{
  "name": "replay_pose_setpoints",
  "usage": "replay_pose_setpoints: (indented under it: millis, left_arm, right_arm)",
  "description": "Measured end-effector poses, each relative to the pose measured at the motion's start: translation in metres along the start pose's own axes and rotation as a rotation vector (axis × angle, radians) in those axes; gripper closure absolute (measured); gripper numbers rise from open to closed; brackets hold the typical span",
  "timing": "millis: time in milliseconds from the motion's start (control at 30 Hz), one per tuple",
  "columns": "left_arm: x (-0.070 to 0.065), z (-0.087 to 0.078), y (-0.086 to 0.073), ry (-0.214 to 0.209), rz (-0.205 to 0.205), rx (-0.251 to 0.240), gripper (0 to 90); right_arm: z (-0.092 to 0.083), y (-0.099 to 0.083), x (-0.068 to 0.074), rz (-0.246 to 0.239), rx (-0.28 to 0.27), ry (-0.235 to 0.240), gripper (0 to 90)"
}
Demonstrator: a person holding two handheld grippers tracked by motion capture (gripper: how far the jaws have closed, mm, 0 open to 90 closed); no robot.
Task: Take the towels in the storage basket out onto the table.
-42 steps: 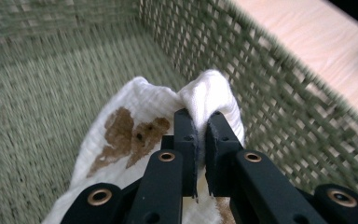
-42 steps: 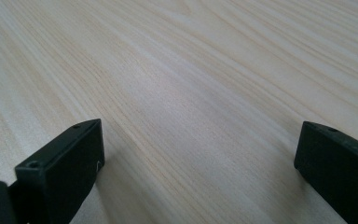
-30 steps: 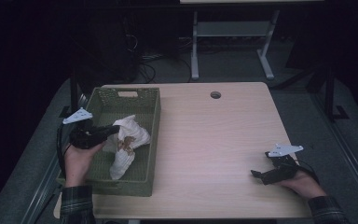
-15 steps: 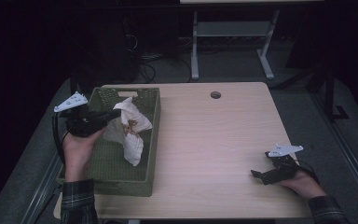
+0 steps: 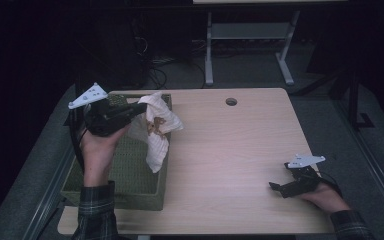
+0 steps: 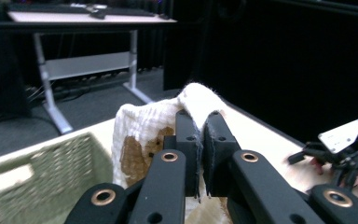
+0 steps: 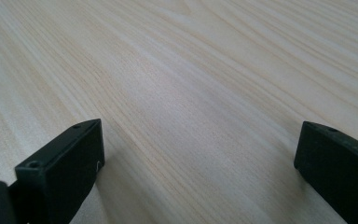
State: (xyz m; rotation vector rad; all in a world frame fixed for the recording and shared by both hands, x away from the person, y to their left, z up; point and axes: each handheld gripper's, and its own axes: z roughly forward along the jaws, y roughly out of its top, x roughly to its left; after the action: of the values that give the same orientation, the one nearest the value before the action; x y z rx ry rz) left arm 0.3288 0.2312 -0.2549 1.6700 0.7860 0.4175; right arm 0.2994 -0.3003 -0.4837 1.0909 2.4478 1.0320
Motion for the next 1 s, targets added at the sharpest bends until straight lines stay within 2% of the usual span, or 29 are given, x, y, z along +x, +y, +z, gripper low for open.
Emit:
replay_pose_setpoints:
  millis: [167, 333, 433, 467, 500, 600, 633, 667, 900, 1000]
  left_arm:
    - [-0.012, 0.016, 0.01, -0.041, 0.017, -0.01, 85.7]
    - [-0.02, 0.029, 0.012, -0.077, 0.022, -0.011, 85.7]
    - [-0.028, 0.045, 0.011, -0.113, 0.026, 0.005, 85.7]
    - [-0.028, 0.045, 0.011, -0.113, 0.026, 0.005, 85.7]
    - [-0.033, 0.053, 0.01, -0.134, 0.03, 0.015, 85.7]
    - [-0.037, 0.061, 0.009, -0.152, 0.034, 0.023, 85.7]
    - [-0.041, 0.069, 0.008, -0.17, 0.034, 0.03, 85.7]
    - [-0.041, 0.069, 0.008, -0.17, 0.034, 0.03, 85.7]
    - [-0.059, 0.096, -0.001, -0.23, 0.047, 0.068, 85.7]
    - [-0.063, 0.102, -0.003, -0.239, 0.048, 0.076, 85.7]
  right_arm:
    - [0.0, 0.0, 0.0, 0.0, 0.0, 0.0, 1.0]
    - [0.0, 0.0, 0.0, 0.0, 0.0, 0.0, 1.0]
    - [0.0, 0.0, 0.0, 0.0, 0.0, 0.0, 1.0]
    - [0.0, 0.0, 0.0, 0.0, -0.001, 0.0, 1.0]
    - [0.0, 0.0, 0.0, 0.001, -0.002, -0.001, 1.0]
    - [0.0, 0.0, 0.0, 0.0, -0.002, -0.001, 1.0]
    - [0.0, 0.0, 0.0, 0.0, -0.002, -0.001, 1.0]
    - [0.0, 0.0, 0.0, 0.001, -0.001, -0.001, 1.0]
    - [0.0, 0.0, 0.0, 0.001, -0.001, -0.001, 1.0]
    - [0.0, 0.0, 0.0, 0.003, -0.002, 0.0, 1.0]
